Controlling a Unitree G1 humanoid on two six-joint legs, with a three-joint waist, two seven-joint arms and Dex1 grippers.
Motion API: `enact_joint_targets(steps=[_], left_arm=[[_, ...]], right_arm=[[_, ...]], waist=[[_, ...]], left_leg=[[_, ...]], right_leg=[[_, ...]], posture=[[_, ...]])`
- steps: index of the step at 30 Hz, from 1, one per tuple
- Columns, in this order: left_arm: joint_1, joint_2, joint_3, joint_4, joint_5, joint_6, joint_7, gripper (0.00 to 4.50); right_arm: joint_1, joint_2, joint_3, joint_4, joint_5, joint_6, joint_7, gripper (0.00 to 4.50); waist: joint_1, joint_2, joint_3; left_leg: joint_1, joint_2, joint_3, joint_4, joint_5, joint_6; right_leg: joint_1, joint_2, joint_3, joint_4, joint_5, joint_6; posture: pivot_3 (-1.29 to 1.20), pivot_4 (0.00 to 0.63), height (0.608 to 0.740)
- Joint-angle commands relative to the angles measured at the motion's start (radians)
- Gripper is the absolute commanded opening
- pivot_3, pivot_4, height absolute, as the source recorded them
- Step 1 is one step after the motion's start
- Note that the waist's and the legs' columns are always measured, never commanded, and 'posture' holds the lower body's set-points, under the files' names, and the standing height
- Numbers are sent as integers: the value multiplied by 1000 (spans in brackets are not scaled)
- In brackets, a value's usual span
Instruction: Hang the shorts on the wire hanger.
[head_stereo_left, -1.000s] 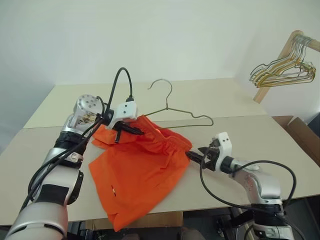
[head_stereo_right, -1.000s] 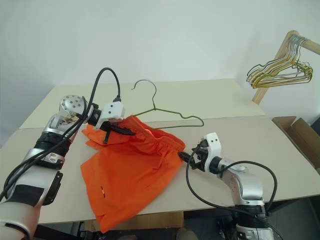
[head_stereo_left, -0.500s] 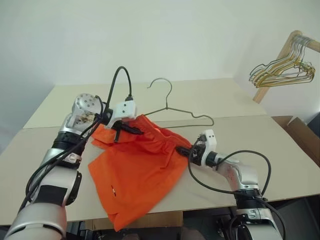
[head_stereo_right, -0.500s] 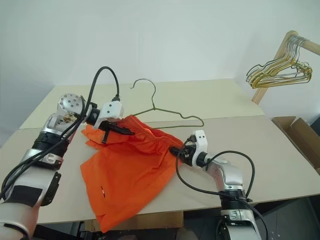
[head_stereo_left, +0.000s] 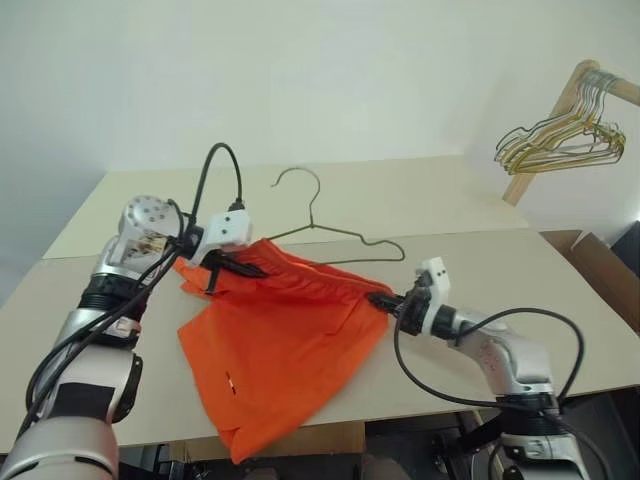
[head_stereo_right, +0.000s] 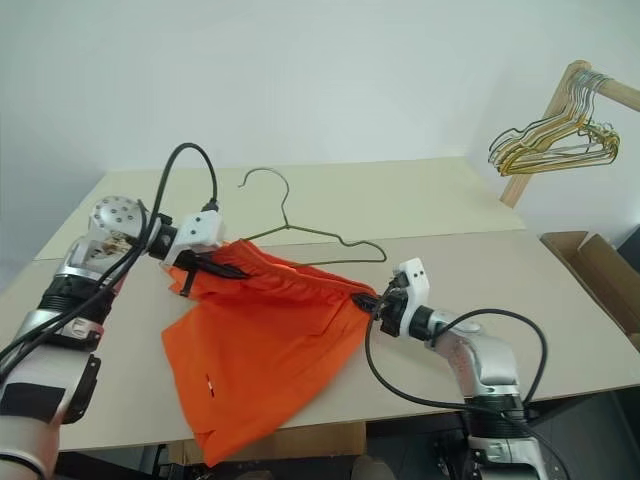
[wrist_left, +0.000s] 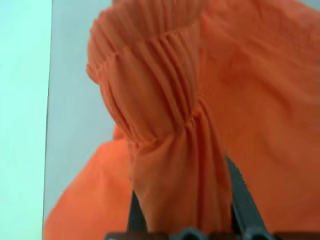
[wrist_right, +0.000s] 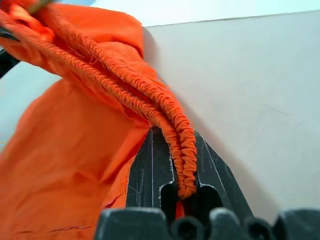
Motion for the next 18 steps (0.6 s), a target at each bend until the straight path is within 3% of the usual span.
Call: enact_joint_targets(steps=[1,6,13,18], left_arm=[[14,65,26,-13,1,-77,-24,0],[31,65,51,0,-54,-84,-30,0],[55,51,102,-62,-227,-8,-36,0],[89,102,31,-68,-128,-118,-36,0]], right_arm=[[-23,-111,-82,-78,95,82,62,24],[-56,-231,-66,-56,122,108,112,24],[-81,-261,-11,31,89,86,130,24],[-85,-266,-5,28,99,79,138,24]], waist=[[1,0,0],[9,0,0],[13,0,0],[15,0,0]], left_leg=[[0,0,0,0,0,0],[0,0,0,0,0,0],[0,0,0,0,0,0],[0,0,0,0,0,0]], right_leg=[[0,0,0,0,0,0],[2,0,-1,-3,0,0],[1,0,-1,-2,0,0],[1,0,-1,-2,0,0]], posture=[[-63,0,740],[-61,0,740],[-49,0,740],[-48,0,740]])
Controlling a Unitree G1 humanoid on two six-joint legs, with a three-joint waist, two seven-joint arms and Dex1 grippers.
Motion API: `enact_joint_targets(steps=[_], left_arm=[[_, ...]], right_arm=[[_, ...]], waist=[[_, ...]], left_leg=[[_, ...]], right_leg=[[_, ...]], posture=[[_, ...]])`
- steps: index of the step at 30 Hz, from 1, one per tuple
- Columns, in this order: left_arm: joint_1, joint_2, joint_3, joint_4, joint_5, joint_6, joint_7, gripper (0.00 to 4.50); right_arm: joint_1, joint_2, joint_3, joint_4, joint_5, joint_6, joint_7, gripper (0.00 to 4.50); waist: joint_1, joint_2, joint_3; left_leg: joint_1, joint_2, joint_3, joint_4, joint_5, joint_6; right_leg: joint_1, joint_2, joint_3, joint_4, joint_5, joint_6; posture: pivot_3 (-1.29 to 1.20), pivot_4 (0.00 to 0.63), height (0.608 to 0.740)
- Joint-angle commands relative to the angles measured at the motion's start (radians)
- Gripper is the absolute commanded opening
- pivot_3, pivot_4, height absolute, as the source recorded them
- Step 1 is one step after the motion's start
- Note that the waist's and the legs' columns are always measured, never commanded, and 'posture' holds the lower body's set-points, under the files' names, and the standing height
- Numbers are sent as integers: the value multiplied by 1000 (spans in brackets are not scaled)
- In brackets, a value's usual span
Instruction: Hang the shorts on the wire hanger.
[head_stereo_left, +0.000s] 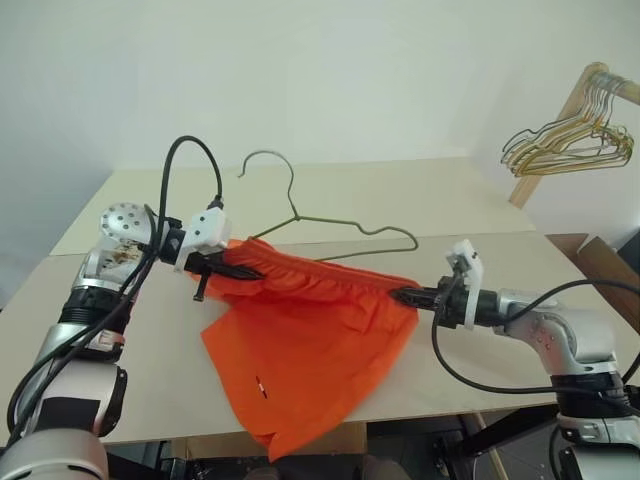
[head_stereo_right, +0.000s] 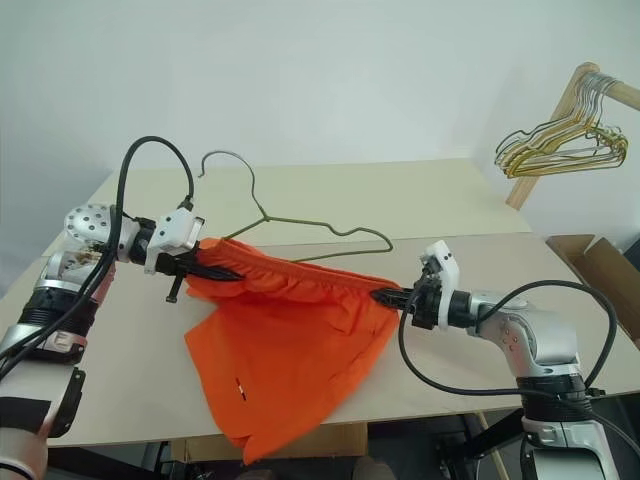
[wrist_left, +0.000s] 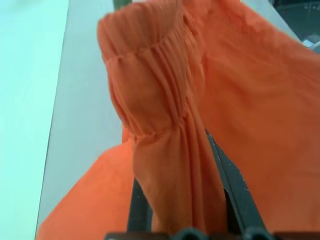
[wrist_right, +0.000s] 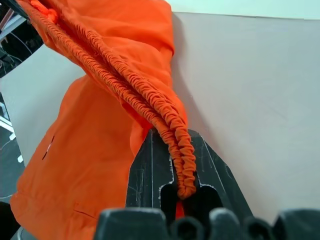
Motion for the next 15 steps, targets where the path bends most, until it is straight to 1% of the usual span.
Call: enact_joint_targets(steps=[1,4,8,12,15], left_arm=[[12,65,-14,32,82,-126,-4,0],[-9,68,-26,82,121,-159,0,0],[-29,68,-40,112,138,-170,6,0],[-37,66,-47,130,166,-184,18,0],[-37,54,-34,138,158,-178,40,0]], right_arm=[[-17,-33,-40,7,-9,-21,2,24],[-22,-46,-48,16,-9,-23,12,24],[-22,-62,-53,14,-9,-23,25,24],[-24,-78,-54,13,-12,-30,40,24],[-19,-93,-50,14,-20,-43,58,24]], waist=[[-1,0,0],[10,0,0],[21,0,0],[19,0,0],[17,0,0]], left_leg=[[0,0,0,0,0,0],[0,0,0,0,0,0],[0,0,0,1,0,0],[0,0,0,1,0,0],[0,0,0,1,0,0]], right_leg=[[0,0,0,0,0,0],[0,0,0,-1,0,0],[0,0,0,-1,0,0],[0,0,0,-1,0,0],[0,0,0,-1,0,0]], posture=[[-48,0,740],[-52,0,740],[-56,0,740],[-59,0,740],[-59,0,740]])
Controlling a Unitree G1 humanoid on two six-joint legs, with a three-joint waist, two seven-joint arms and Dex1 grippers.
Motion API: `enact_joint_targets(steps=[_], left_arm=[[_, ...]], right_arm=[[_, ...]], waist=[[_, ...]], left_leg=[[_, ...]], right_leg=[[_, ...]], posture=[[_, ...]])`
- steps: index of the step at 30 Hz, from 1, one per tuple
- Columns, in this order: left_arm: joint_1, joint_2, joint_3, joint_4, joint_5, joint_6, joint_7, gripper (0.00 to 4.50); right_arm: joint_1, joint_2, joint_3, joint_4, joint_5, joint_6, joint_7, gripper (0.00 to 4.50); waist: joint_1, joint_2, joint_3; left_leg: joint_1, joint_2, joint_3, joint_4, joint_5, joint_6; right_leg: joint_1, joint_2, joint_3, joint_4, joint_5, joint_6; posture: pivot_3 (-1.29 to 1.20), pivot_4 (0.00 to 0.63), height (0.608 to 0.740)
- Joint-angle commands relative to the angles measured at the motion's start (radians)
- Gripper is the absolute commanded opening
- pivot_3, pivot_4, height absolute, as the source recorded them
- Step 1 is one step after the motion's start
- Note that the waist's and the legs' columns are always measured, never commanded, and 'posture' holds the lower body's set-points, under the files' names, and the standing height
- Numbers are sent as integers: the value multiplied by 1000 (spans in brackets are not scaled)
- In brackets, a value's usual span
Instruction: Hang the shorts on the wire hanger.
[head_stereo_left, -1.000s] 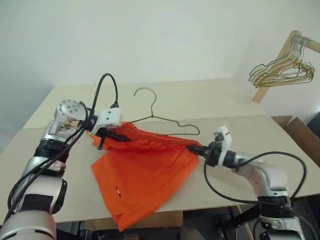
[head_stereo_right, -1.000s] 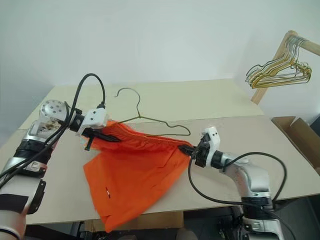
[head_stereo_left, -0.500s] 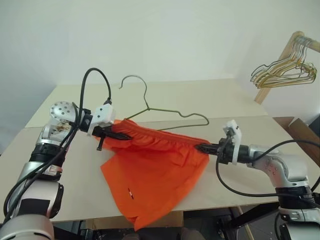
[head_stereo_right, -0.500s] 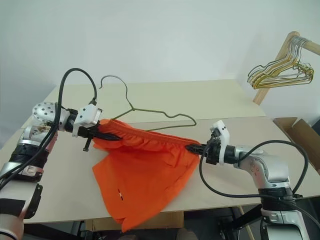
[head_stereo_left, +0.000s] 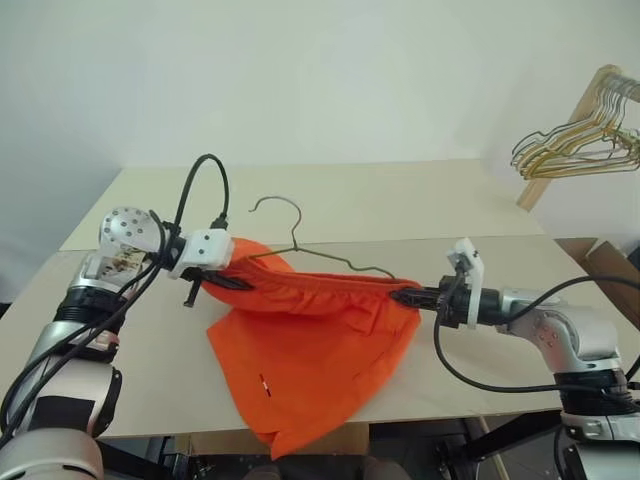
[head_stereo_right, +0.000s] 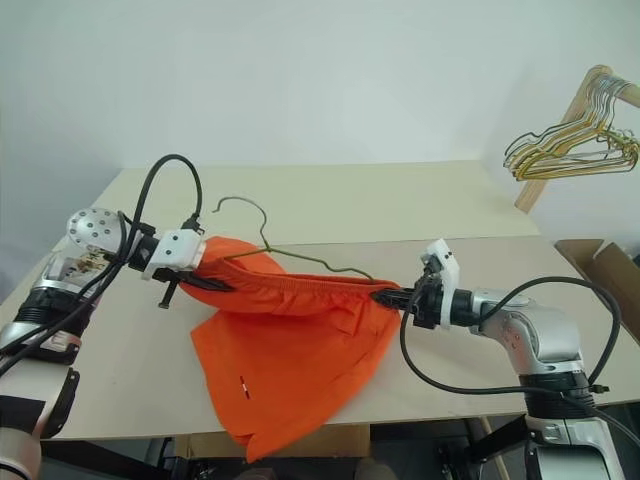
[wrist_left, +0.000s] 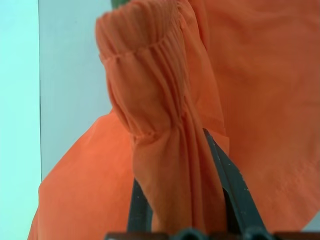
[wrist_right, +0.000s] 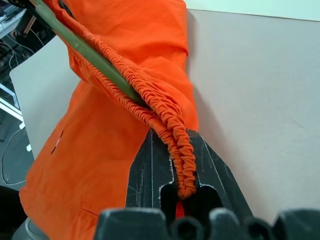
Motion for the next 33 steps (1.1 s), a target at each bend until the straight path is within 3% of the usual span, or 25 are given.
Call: enact_joint_targets(steps=[1,9,18,22,30,33], left_arm=[[-14,28,32,34,24,19,22,0],[24,80,-22,21,83,-69,-22,0],[-9,59,-66,117,184,-175,77,0],[-37,-14,-50,106,156,-115,123,0],[-63,-94,-31,83,129,-58,130,0],[-66,-96,-30,79,121,-59,110,0]], right_arm=[[-6,-57,-51,14,-26,-43,6,24],[-41,-81,-48,28,-42,-101,37,24],[-43,-119,-18,-44,-34,-151,104,24],[-26,-138,1,-151,-22,-161,131,1261],[-51,-183,6,-174,-53,-154,118,4087],[-118,-203,27,-196,-72,-96,76,4087]], waist=[[0,0,0],[-2,0,0],[0,0,0],[1,0,0],[3,-1,0],[-5,0,0]], left_leg=[[0,0,0,0,0,0],[0,0,0,0,0,0],[0,0,0,0,0,0],[0,0,0,0,0,0],[0,0,0,1,0,0],[0,0,0,1,0,0]], right_leg=[[0,0,0,0,0,0],[0,0,0,0,0,0],[0,0,0,0,0,0],[0,0,0,0,0,0],[0,0,0,-1,0,0],[-1,0,0,-1,0,0]], posture=[[-56,0,740],[-56,0,740],[-66,0,740],[-67,0,740],[-80,0,740],[-85,0,740]])
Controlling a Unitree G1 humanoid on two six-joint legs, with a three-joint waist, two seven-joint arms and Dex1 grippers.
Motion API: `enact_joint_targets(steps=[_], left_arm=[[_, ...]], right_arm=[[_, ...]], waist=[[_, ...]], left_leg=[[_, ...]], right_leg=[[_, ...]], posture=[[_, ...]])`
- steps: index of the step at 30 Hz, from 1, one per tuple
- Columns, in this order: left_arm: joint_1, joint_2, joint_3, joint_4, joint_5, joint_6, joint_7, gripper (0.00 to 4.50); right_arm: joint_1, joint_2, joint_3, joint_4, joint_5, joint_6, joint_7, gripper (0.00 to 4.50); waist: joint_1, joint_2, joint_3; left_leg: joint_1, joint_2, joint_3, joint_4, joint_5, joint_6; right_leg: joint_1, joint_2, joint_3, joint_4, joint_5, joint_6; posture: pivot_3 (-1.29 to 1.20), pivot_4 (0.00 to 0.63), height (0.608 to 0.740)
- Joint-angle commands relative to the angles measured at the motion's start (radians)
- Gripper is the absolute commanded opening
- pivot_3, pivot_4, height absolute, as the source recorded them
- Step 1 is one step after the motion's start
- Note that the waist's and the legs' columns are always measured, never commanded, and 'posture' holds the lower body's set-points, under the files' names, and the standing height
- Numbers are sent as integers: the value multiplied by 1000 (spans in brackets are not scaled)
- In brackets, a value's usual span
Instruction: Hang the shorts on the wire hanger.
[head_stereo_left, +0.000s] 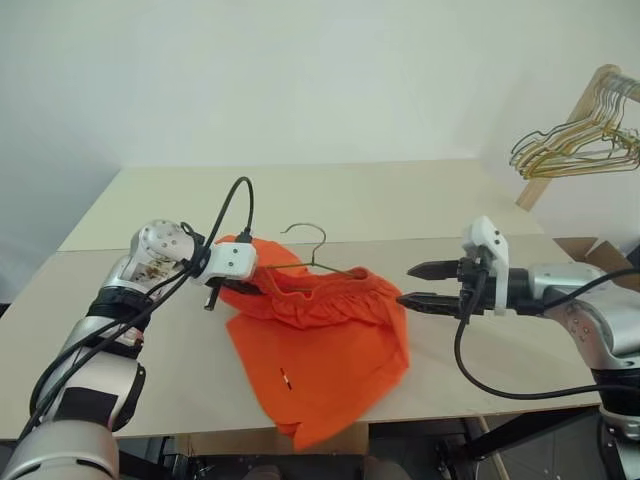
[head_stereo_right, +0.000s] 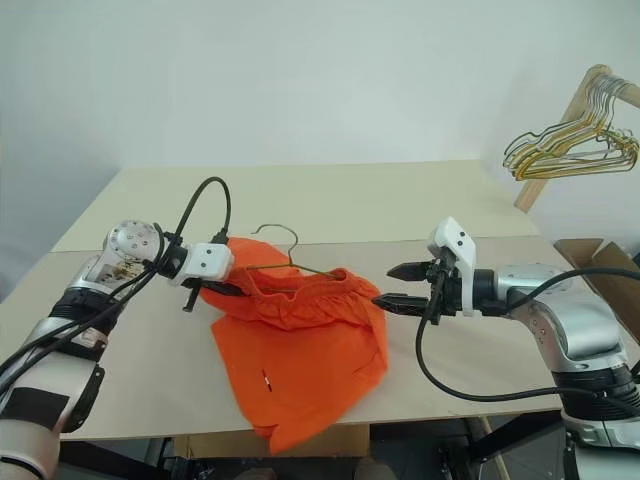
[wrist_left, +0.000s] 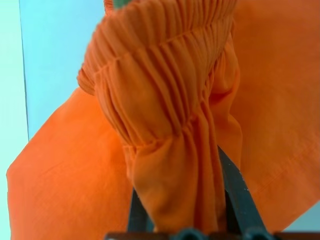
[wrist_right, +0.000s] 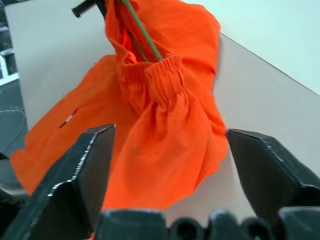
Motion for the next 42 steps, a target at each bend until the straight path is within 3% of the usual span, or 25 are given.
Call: enact_joint_targets(steps=[1,12,15,21,29,32,42], left_arm=[[-32,3,38,-31,-28,4,-14,0],[-53,-28,41,-40,-39,13,-20,0],[-47,-28,46,-56,-48,21,-25,0],[-42,-30,60,-73,-56,27,-32,0],[-36,-30,69,-107,-78,39,-50,0],[-33,-28,72,-112,-80,39,-50,0],[-29,-34,72,-119,-87,15,-58,0]], right_arm=[[-109,-34,10,-52,-18,72,-53,4087],[-393,-86,236,-144,-43,345,-72,4087],[-405,-111,365,-159,-163,308,-103,4087],[-417,-51,491,-63,-299,231,-125,4087],[-447,13,540,47,-362,141,-28,4087],[-449,13,549,58,-378,117,10,3549],[-434,-17,548,46,-384,95,153,216]], waist=[[-6,0,0],[1,1,0],[1,0,0],[-2,0,0],[-3,0,0],[-3,0,0],[-3,0,0]], left_leg=[[0,0,0,0,0,0],[-2,0,0,0,0,0],[-3,-1,0,0,0,0],[-4,0,1,0,0,0],[-6,-1,1,1,0,0],[-6,-1,1,1,0,0],[-7,-1,1,2,0,0]], right_leg=[[0,0,0,0,0,0],[-2,-1,0,0,0,0],[-2,-2,0,1,0,0],[-4,-1,0,1,0,0],[-7,-1,0,5,0,0],[-7,-1,0,5,0,0],[-9,-1,0,6,0,0]], posture=[[-87,0,740],[-68,0,740],[-66,0,740],[-66,0,740],[-53,0,740],[-50,0,740],[-61,0,740]])
